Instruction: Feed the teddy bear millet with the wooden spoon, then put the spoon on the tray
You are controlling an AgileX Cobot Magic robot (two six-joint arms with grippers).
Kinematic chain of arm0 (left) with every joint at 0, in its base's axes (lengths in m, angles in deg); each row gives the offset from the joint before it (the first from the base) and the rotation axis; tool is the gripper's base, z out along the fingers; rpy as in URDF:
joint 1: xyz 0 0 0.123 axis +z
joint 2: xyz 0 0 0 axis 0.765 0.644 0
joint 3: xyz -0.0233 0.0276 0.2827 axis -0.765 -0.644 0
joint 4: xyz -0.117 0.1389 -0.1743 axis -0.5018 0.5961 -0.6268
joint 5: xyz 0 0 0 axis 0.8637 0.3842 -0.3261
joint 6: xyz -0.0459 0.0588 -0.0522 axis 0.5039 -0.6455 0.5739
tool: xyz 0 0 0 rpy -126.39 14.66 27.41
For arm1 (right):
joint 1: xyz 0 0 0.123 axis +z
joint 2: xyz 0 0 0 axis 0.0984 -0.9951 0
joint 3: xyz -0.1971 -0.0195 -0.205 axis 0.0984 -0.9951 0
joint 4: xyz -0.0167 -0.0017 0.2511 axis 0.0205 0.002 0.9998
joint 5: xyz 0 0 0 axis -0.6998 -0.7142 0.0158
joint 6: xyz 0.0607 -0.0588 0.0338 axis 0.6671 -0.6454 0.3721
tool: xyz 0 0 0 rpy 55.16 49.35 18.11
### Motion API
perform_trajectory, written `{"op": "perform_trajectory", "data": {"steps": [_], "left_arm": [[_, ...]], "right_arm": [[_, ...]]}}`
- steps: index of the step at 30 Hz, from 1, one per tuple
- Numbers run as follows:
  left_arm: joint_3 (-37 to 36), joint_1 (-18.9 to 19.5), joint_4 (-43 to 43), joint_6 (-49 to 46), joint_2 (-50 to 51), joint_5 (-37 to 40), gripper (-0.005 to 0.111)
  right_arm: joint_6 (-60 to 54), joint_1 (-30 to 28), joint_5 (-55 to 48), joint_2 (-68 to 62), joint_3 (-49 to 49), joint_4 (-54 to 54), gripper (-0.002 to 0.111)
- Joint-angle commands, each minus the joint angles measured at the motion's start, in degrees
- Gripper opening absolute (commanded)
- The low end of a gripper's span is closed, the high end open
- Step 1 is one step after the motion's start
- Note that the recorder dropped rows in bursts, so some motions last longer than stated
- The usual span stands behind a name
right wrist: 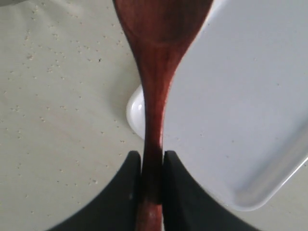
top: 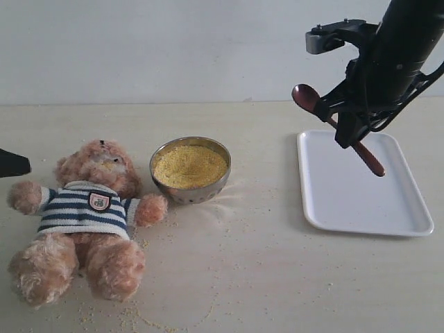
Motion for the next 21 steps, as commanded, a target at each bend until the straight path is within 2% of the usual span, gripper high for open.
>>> {"op": "perform_trajectory", "data": {"steps": [1, 3, 5, 6, 7, 11, 14, 16, 18, 19, 21], "left_arm": [[2.3, 1.6, 12.5, 21.5, -9.1, 1.1, 0.093], [3.5, 1.6, 14.8, 30.4, -12.8, 0.6, 0.062], [4.6, 1.6, 14.6, 35.9, -16.7, 0.4, 0.015], [4.9, 1.6, 13.4, 36.5, -18.5, -0.9, 0.007], [5.2, 1.6, 11.5, 37.7, -20.2, -2.6, 0.009], [5.3, 1.6, 0.8, 44.4, -26.7, -10.6, 0.005], [5.3, 1.6, -14.8, 44.5, -32.8, -20.4, 0.005], [5.4, 1.6, -24.6, 38.5, -38.8, -32.5, 0.005], [6.9, 1.6, -24.6, 29.6, -44.7, -46.0, 0.005], [7.8, 1.6, -24.6, 24.0, -46.5, -49.4, 0.005], [9.9, 1.2, -14.5, 8.9, -49.9, -49.6, 0.005]], "right_arm": [[-0.5, -0.2, 0.7, 0.7, -0.2, 1.1, 0.000], [-0.5, -0.2, 1.1, 0.7, -0.2, 1.1, 0.000], [-0.5, -0.2, 1.2, 0.7, -0.2, 1.2, 0.000], [-0.5, -0.2, 1.2, 0.7, -0.2, 1.2, 0.000], [-0.4, -0.2, 1.1, 0.7, -0.2, 1.2, 0.000], [-0.3, -0.2, 1.4, 0.7, -0.2, 4.0, 0.000], [-0.8, -0.2, 1.4, 0.7, -0.2, 6.5, 0.000], [-1.2, -0.2, 1.3, 0.7, -0.2, 7.3, 0.000], [-1.4, -0.2, 1.5, 0.7, -0.2, 7.9, 0.000], [-1.7, -0.2, 1.8, 0.7, -0.2, 8.0, 0.000], [-2.1, -0.2, 2.7, 0.7, -0.2, 8.2, 0.000]]}}
